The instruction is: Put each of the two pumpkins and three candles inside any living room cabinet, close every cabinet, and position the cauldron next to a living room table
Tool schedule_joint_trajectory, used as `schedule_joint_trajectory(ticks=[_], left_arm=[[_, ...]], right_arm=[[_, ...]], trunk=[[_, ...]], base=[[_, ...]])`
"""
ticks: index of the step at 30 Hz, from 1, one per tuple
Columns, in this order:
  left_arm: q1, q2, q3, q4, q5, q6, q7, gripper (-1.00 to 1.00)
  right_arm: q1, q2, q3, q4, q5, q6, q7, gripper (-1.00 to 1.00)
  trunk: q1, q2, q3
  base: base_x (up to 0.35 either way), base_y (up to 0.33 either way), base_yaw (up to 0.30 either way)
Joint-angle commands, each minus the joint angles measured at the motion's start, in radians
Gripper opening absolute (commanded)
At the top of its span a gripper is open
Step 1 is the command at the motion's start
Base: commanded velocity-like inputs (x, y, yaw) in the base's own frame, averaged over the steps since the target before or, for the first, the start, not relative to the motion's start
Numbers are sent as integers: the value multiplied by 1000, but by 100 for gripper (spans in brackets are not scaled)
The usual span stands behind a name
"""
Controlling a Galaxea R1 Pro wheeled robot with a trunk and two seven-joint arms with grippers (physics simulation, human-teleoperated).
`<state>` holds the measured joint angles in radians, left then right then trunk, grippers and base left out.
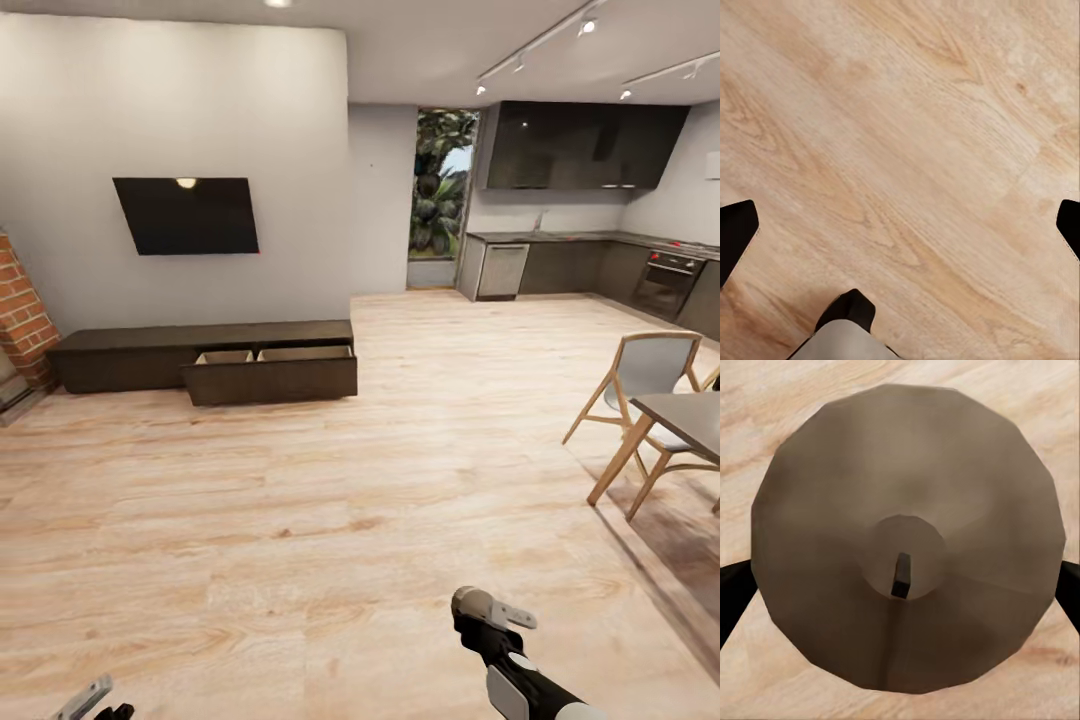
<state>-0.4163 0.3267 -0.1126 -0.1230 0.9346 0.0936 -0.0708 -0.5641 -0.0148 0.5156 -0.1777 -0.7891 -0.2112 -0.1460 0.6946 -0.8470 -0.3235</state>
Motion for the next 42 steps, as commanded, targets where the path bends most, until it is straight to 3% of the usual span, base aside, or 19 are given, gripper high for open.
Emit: schedule_joint_trajectory(ticks=[1,15,22,28,42], left_arm=[[-1,0,-8,0,9,3,-2,100],[-1,-23,-11,4,1,0,0,100],[-1,-62,-12,6,-3,-4,8,100],[-1,-90,-13,34,-16,-106,17,100],[-1,-134,-13,65,-16,-192,19,100]], right_arm=[[0,-1,9,-2,-6,-2,-6,-100],[0,-1,9,-3,-7,-2,-2,-100],[0,-1,9,-5,-6,-2,-1,-100],[0,-1,9,-3,-7,-3,1,-100],[0,-1,9,0,-8,-9,0,-100]], trunk=[[1,-1,0],[1,-1,3],[1,-1,3],[1,-1,3],[1,-1,3]], base=[[286,175,276],[329,21,99],[334,0,0],[332,13,0],[279,167,0]])
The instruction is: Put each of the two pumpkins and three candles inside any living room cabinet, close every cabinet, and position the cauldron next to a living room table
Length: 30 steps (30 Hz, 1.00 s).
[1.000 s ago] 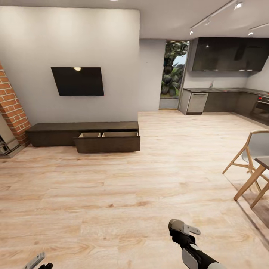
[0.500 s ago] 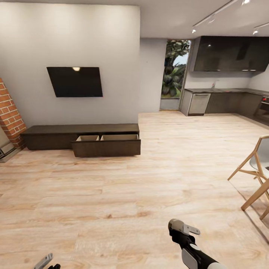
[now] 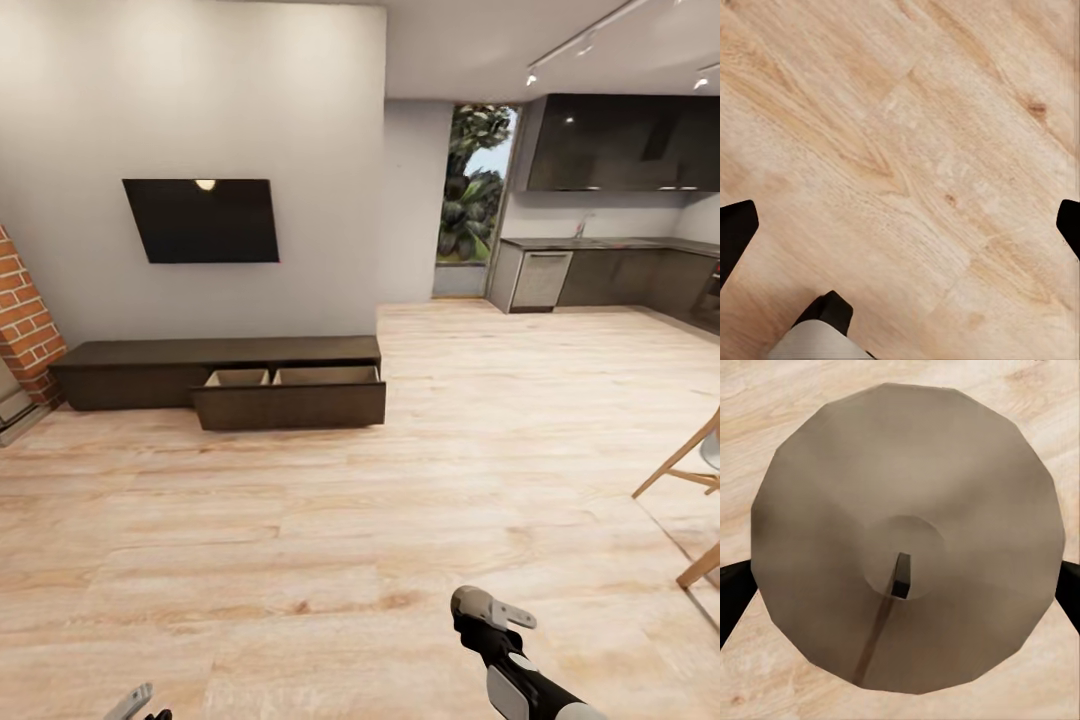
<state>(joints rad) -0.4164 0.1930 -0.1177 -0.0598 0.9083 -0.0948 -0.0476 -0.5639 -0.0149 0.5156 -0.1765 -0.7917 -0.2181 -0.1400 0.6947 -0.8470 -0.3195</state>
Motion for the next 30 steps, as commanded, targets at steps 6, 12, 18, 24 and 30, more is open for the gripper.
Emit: schedule_joint_trajectory(ticks=[6,12,18,24,30], left_arm=[[-1,-21,-8,3,12,-9,-5,100],[-1,-21,-7,3,12,-10,-5,100],[-1,-21,-7,3,12,-10,-5,100],[-1,-21,-7,3,12,-10,-5,100],[-1,-21,-7,3,12,-10,-5,100]], right_arm=[[-1,0,10,-2,-4,-1,-6,-100],[-1,0,9,-1,-5,-2,-5,-100],[-1,0,9,-1,-4,1,-6,-100],[-1,0,10,-1,-5,3,-6,-100],[-1,0,9,-1,-5,2,-6,-100]], trunk=[[1,-1,-1],[1,-1,-1],[1,-1,-1],[1,-1,-1],[1,-1,-1]], base=[[282,166,0],[321,92,63],[324,32,178],[327,2,15],[331,0,0]])
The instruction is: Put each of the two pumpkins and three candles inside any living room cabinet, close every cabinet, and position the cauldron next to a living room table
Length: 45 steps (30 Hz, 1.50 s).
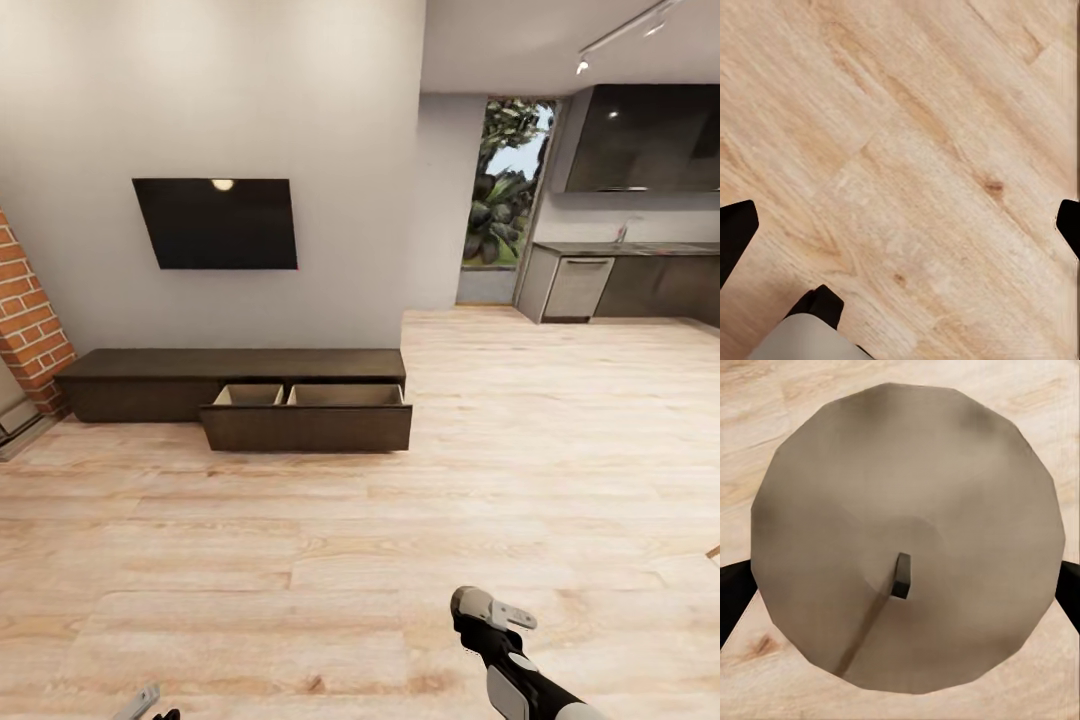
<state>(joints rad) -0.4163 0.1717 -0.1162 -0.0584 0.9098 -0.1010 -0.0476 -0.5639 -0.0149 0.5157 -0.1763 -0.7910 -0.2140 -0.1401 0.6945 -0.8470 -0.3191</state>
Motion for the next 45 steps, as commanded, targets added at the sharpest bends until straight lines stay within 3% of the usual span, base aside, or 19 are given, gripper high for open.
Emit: schedule_joint_trajectory(ticks=[1,17,45], left_arm=[[-1,0,-8,2,11,-3,-5,100],[2,2,-8,2,11,-3,-5,100],[4,2,-8,2,9,-3,-6,100]], right_arm=[[-1,0,9,-2,-5,-1,-5,-100],[-1,0,10,-3,-5,0,-4,-100],[-1,0,10,-3,-5,1,-2,-100]], trunk=[[1,-1,-1],[1,-1,-1],[1,-1,-23]], base=[[331,0,0],[331,0,0],[321,50,42]])
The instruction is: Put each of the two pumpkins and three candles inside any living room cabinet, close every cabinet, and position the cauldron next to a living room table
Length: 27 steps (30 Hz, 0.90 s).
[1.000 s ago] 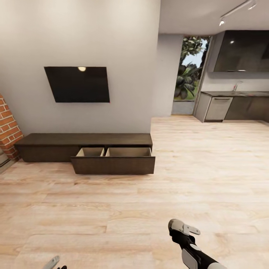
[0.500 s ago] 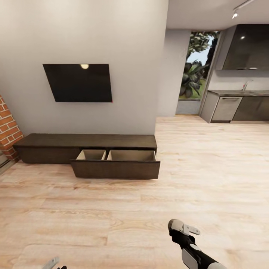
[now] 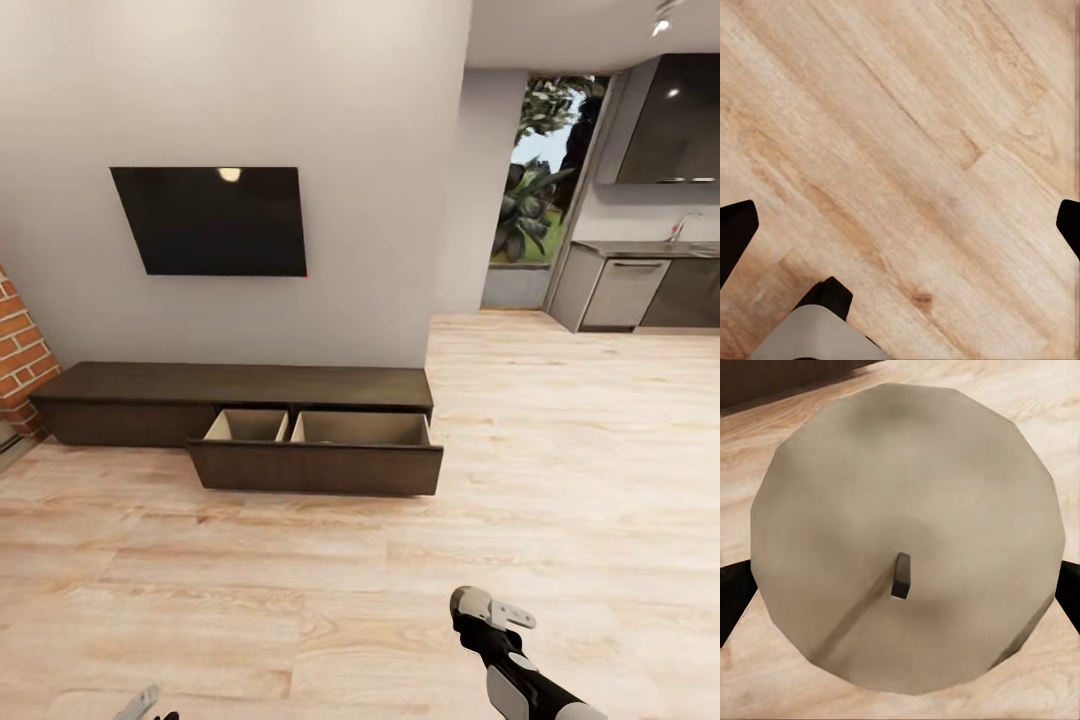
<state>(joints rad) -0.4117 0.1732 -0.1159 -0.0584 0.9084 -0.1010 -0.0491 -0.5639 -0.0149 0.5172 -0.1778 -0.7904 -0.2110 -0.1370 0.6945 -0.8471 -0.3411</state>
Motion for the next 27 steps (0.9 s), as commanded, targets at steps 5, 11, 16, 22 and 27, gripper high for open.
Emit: schedule_joint_trajectory(ticks=[5,11,16,22,27], left_arm=[[-1,0,-8,2,10,-3,-5,100],[-1,2,-8,2,11,-3,-5,100],[-1,9,-6,1,10,-2,-13,100],[-5,31,-13,-13,-4,63,-21,100],[-8,131,-22,-290,-46,403,-19,100]], right_arm=[[-1,-1,9,-2,-6,-2,-6,-100],[-1,-2,9,-2,-5,-2,-6,-100],[-1,-1,10,-12,-4,-1,-7,-100],[-1,0,13,-19,-1,107,-10,-100],[-1,12,9,-195,-5,397,-57,-100]], trunk=[[1,-1,-1],[1,-1,-1],[1,-1,-1],[1,-1,-1],[1,-1,-1]], base=[[333,0,0],[333,0,0],[333,0,0],[331,15,0],[222,37,0]])
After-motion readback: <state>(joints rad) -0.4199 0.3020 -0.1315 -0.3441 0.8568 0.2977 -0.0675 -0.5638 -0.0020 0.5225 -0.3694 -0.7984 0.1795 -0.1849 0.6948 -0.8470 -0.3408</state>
